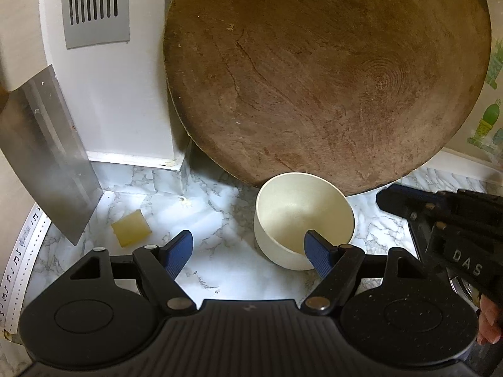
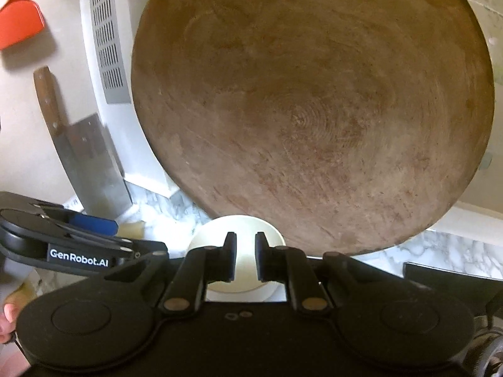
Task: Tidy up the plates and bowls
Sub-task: 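Close the right gripper on the cream bowl rim while the left gripper closes beside it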
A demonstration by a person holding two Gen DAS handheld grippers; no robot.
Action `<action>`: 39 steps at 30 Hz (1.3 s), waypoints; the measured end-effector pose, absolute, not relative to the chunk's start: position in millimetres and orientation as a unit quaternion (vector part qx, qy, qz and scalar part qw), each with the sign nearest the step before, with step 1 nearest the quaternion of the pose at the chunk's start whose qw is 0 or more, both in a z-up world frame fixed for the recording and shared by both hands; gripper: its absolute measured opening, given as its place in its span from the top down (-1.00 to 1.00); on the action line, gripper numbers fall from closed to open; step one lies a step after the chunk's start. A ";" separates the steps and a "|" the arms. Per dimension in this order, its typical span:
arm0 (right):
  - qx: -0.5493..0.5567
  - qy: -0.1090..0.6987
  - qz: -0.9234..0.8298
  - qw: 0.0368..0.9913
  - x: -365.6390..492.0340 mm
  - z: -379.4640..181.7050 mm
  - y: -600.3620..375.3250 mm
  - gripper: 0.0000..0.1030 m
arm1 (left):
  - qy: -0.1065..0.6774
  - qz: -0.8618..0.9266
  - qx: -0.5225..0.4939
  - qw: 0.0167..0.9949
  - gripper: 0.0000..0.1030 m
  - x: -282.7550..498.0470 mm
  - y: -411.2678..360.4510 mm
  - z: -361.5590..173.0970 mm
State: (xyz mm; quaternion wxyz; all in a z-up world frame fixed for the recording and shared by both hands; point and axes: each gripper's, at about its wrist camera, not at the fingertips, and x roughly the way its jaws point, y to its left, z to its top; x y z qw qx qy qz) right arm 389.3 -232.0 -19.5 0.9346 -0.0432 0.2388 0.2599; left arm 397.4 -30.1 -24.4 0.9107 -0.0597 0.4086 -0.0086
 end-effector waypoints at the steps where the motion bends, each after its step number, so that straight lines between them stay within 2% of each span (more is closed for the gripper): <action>1: -0.040 0.229 0.261 0.937 387.9 -20.2 -232.4 0.79 | 0.408 -0.008 -0.059 0.911 -0.51 397.3 -30.1 -24.4; 2: -0.045 0.225 0.265 0.936 386.7 -20.6 -231.6 0.80 | 0.408 -0.008 -0.059 0.911 -0.51 396.9 -29.8 -24.4; 4: -0.058 0.222 0.265 0.937 384.3 -21.2 -228.4 0.95 | 0.409 -0.009 -0.059 0.911 -0.51 396.4 -29.2 -24.5; 10: -0.010 0.242 0.276 0.930 390.6 -19.0 -232.3 0.92 | 0.408 -0.009 -0.058 0.911 -0.51 395.8 -28.4 -24.7; 20: -0.025 0.238 0.278 0.930 387.8 -19.4 -232.4 0.91 | 0.409 -0.010 -0.057 0.910 -0.51 397.0 -30.4 -26.5; 25: -0.019 0.265 0.257 0.929 390.2 -17.1 -234.8 0.92 | 0.409 -0.011 -0.056 0.911 -0.51 396.1 -32.5 -27.2; 32: 0.009 0.215 0.262 0.941 381.3 -10.4 -239.2 0.91 | 0.409 -0.013 -0.055 0.911 -0.51 391.2 -34.8 -27.1; 35: 0.040 0.217 0.277 0.935 380.0 -9.4 -242.6 0.91 | 0.407 -0.013 -0.053 0.912 -0.51 388.1 -35.2 -26.2; 39: -0.002 0.246 0.268 0.931 377.4 -10.1 -235.3 0.91 | 0.406 -0.014 -0.055 0.912 -0.51 382.9 -35.7 -25.0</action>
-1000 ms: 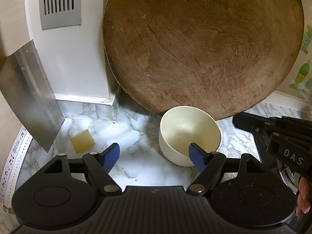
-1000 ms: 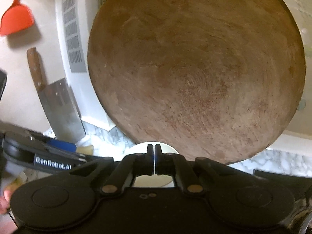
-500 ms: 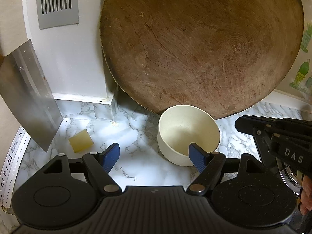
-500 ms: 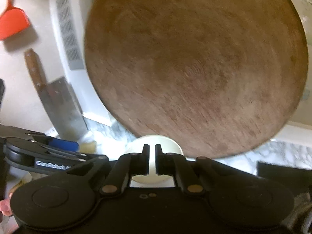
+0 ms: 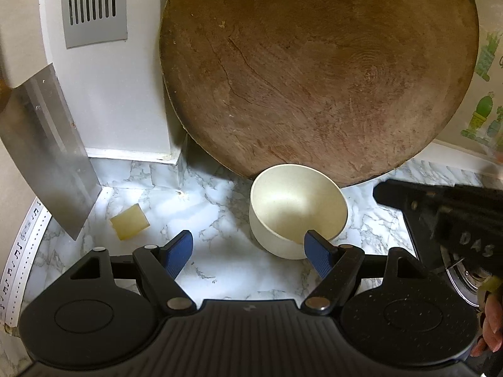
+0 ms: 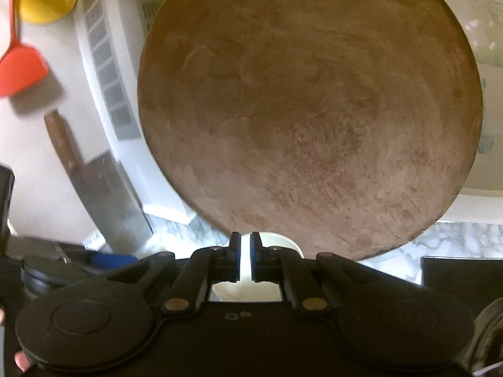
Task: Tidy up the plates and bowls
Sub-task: 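Close the right gripper on the cream bowl rim while the left gripper closes beside it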
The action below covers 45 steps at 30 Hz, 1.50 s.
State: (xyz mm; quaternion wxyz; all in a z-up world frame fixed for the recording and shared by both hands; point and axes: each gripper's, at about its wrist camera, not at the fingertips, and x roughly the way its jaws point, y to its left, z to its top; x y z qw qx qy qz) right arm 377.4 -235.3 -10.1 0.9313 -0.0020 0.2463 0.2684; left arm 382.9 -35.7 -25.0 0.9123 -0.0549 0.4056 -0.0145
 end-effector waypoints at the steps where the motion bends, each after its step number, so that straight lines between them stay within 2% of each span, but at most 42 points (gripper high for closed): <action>1: -0.010 0.258 0.254 0.932 377.2 -10.9 -233.5 0.90 | 0.405 -0.015 -0.055 0.912 -0.51 381.4 -35.6 -24.6; 4: -0.003 0.272 0.258 0.927 374.8 -15.0 -233.5 0.91 | 0.404 -0.018 -0.057 0.913 -0.51 376.9 -35.5 -23.3; 7: -0.014 0.245 0.240 0.939 365.5 -15.8 -234.3 0.90 | 0.403 -0.020 -0.056 0.913 -0.51 372.4 -36.4 -22.0; 18: -0.042 0.241 0.239 0.940 349.5 -16.7 -228.9 0.90 | 0.399 -0.025 -0.053 0.915 -0.51 355.9 -40.6 -18.3; 23: -0.041 0.251 0.242 0.937 349.8 -17.0 -229.7 0.90 | 0.396 -0.022 -0.060 0.916 -0.53 357.0 -40.1 -17.6; 26: -0.041 0.262 0.246 0.932 354.1 -19.1 -230.9 0.90 | 0.395 -0.026 -0.067 0.916 -0.68 359.9 -40.3 -18.0; 35: -0.042 0.311 0.263 0.912 376.1 -22.3 -229.2 0.91 | 0.394 -0.017 -0.050 0.918 -0.68 372.5 -45.7 -18.2; 42: -0.022 0.288 0.257 0.922 386.5 -23.8 -236.0 0.90 | 0.391 -0.018 -0.044 0.919 -0.68 379.1 -47.6 -26.1; 45: -0.010 0.306 0.278 0.910 395.9 -26.0 -236.4 0.90 | 0.398 -0.017 -0.051 0.916 -0.68 386.7 -47.1 -31.7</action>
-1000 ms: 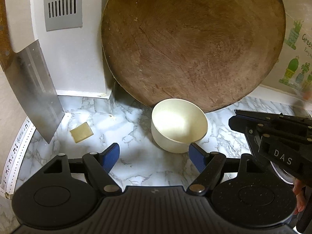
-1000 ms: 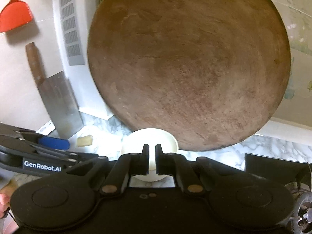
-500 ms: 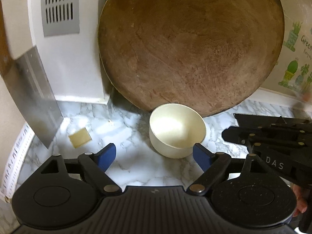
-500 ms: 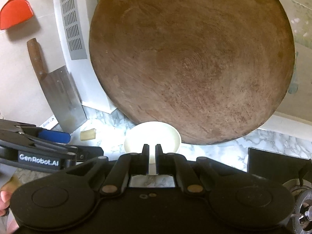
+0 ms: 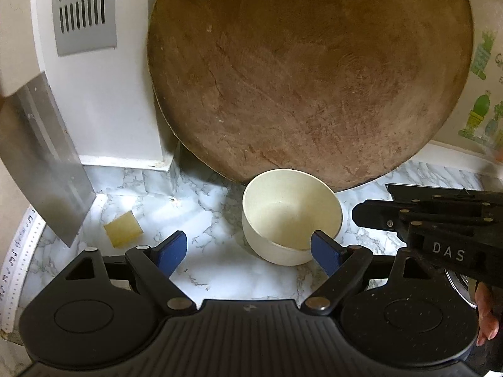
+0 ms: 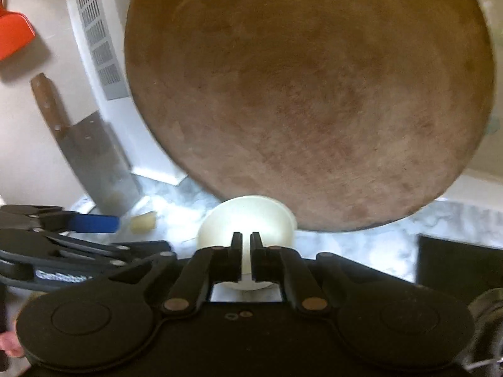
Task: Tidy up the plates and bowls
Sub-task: 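Close the right gripper on the cream bowl rim while the left gripper closes beside it, then lift the cream bowl with both grippers and carry it to the saucepan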
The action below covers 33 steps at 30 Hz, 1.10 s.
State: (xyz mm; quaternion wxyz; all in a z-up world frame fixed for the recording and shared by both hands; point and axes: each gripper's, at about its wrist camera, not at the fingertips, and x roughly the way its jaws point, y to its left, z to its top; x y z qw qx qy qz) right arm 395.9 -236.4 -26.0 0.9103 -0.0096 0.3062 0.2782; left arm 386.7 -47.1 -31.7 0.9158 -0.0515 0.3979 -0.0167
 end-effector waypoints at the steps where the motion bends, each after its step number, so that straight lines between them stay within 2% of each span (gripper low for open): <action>1: -0.012 0.307 0.274 0.911 398.6 -27.0 -235.8 0.90 | 0.403 -0.019 -0.054 0.913 -0.68 391.4 -47.0 -34.2; 7: 0.005 0.359 0.240 0.902 433.6 -35.1 -236.8 0.90 | 0.442 -0.017 -0.077 0.894 -0.69 429.8 -42.8 -53.0; 20: 0.006 0.402 0.204 0.893 473.6 -51.3 -233.2 0.90 | 0.477 0.013 -0.114 0.871 -0.63 466.2 -37.8 -81.1; 21: 0.005 0.404 0.202 0.892 474.7 -52.1 -232.6 0.90 | 0.480 0.014 -0.120 0.869 -0.57 467.6 -36.2 -82.5; 23: 0.004 0.411 0.199 0.890 477.9 -55.2 -231.8 0.90 | 0.489 0.016 -0.128 0.863 -0.26 470.9 -33.9 -85.6; 25: 0.000 0.415 0.197 0.888 479.5 -57.2 -229.4 0.90 | 0.497 0.020 -0.132 0.858 -0.17 473.1 -32.3 -88.9; 28: -0.011 0.427 0.190 0.884 483.1 -59.3 -222.8 0.90 | 0.506 0.021 -0.140 0.851 0.15 475.7 -30.0 -93.7; 33: -0.018 0.431 0.181 0.884 481.9 -59.3 -215.3 0.90 | 0.505 0.007 -0.148 0.851 0.53 472.8 -33.7 -92.4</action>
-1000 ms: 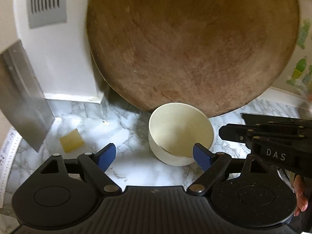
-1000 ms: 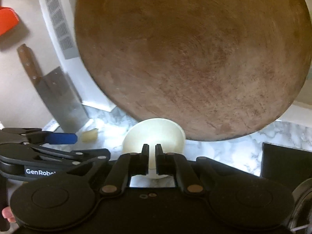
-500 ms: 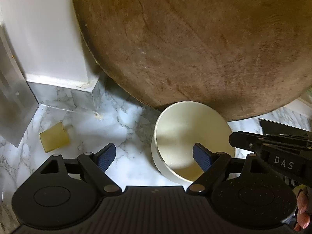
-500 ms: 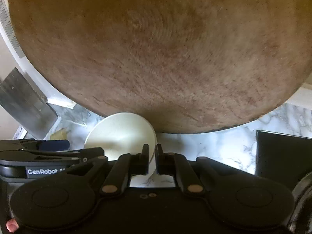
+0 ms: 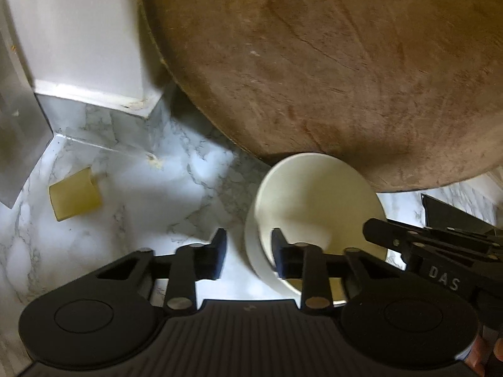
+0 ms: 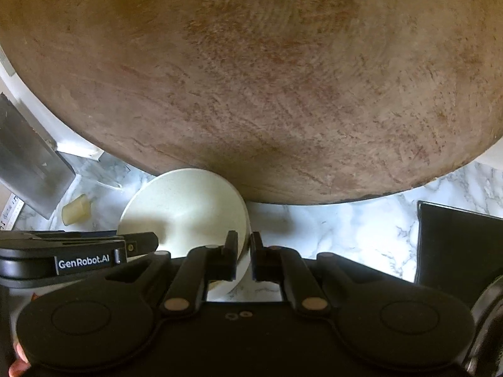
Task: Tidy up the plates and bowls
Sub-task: 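Lift the cream bowl with both grippers and carry it to the saucepan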
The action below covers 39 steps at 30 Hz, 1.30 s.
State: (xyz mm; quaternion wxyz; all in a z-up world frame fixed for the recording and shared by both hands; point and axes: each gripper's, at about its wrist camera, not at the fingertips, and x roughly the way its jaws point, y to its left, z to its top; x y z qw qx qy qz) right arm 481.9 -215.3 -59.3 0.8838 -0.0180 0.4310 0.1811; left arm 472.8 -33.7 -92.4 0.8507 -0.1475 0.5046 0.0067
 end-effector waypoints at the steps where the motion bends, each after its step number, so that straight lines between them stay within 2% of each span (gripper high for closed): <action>1: -0.018 0.431 0.181 0.884 481.3 -59.3 -214.3 0.90 | 0.506 0.004 -0.144 0.851 0.67 473.1 -36.0 -91.9; 10: -0.044 0.413 0.172 0.894 463.8 -54.6 -208.5 0.91 | 0.502 0.001 -0.119 0.857 0.73 453.0 -53.8 -79.8; 17: -0.032 0.391 0.169 0.904 430.7 -23.1 -221.7 0.91 | 0.490 -0.018 -0.108 0.865 0.74 420.4 -60.2 -43.3; 33: -0.021 0.327 0.158 0.932 303.8 51.2 -255.4 0.90 | 0.447 -0.061 -0.080 0.889 0.74 307.0 -85.5 39.5; 39: -0.015 0.318 0.148 0.936 242.5 60.5 -269.0 0.90 | 0.449 -0.089 -0.065 0.886 0.74 256.8 -99.0 55.2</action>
